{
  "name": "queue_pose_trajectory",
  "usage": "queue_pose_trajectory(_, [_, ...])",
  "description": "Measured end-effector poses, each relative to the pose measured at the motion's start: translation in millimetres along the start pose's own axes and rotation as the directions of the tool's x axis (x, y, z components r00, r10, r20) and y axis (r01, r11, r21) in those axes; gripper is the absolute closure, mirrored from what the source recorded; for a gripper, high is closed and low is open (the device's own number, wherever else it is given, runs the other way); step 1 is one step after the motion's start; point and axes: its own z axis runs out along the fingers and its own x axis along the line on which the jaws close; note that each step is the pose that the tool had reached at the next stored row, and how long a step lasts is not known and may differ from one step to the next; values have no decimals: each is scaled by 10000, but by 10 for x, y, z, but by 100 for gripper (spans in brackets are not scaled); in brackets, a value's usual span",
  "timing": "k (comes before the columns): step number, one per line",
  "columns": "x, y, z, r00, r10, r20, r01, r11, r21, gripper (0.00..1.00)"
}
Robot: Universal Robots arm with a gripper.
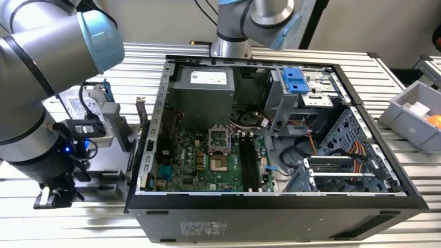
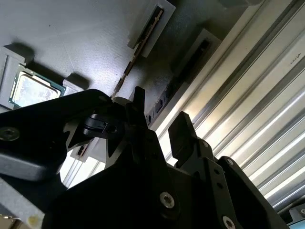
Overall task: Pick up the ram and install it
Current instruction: 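Pick up the ram and move it above insertion slot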
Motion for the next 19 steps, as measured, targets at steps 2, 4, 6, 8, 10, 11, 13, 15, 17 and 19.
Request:
queue_pose_trajectory(2, [0, 0, 1, 10000, 0, 0, 0, 10000, 0, 0])
queue_pose_trajectory(4, [0, 0, 1, 10000, 0, 0, 0, 10000, 0, 0])
queue_pose_trajectory(6, [0, 0, 1, 10000, 0, 0, 0, 10000, 0, 0])
queue_pose_trajectory(8, [0, 0, 2, 10000, 0, 1, 0, 10000, 0, 0])
queue_pose_trajectory(10, [0, 0, 3, 10000, 0, 0, 0, 10000, 0, 0])
queue_pose_trajectory(11, [0, 0, 3, 10000, 0, 1, 0, 10000, 1, 0])
queue_pose_trajectory(13, [0, 0, 6, 10000, -1, 8, 1, 10000, 1, 0])
queue_pose_trajectory(15, [0, 0, 9, 10000, 1, 15, -1, 10000, 1, 0])
queue_pose_trajectory(17, [0, 0, 9, 10000, 0, 14, 0, 10000, -1, 0])
queue_pose_trajectory(19, [0, 0, 12, 10000, 0, 15, 0, 10000, 0, 0])
